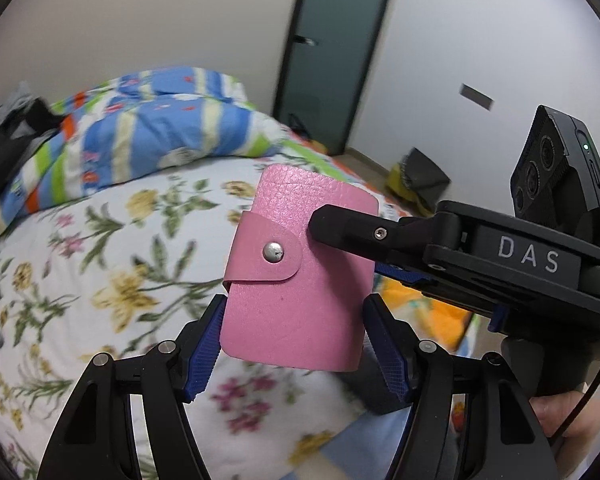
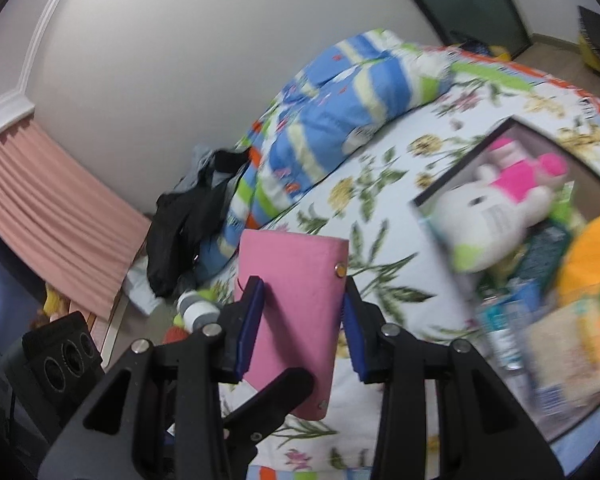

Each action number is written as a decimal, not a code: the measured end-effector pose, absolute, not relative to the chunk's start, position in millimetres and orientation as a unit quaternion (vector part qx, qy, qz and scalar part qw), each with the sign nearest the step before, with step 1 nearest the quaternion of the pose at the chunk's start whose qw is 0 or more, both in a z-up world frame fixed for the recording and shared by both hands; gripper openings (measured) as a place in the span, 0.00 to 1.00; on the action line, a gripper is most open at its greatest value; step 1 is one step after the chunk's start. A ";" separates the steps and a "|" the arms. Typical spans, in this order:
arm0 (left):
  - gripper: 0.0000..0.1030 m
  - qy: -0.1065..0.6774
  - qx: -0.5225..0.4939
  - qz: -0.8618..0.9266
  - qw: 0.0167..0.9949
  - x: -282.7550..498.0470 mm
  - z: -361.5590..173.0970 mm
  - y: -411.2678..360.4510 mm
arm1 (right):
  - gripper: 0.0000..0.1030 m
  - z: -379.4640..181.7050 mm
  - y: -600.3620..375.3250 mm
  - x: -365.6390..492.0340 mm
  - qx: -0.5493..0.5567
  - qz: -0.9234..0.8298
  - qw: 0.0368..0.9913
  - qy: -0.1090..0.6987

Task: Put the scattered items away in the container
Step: 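Carry the pink wallet with the right tool over the black box, then lower the wallet into the box and open the right tool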

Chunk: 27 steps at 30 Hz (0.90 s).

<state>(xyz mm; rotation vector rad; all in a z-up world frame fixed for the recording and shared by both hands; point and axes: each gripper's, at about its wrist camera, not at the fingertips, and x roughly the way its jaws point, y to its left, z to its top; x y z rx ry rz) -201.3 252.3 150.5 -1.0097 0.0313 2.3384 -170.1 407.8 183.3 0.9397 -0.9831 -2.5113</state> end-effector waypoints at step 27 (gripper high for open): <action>0.67 0.057 -0.414 0.837 0.354 -198.8 104.9 402.7 | 0.39 130.5 551.6 -136.7 0.316 -0.863 0.054 -0.391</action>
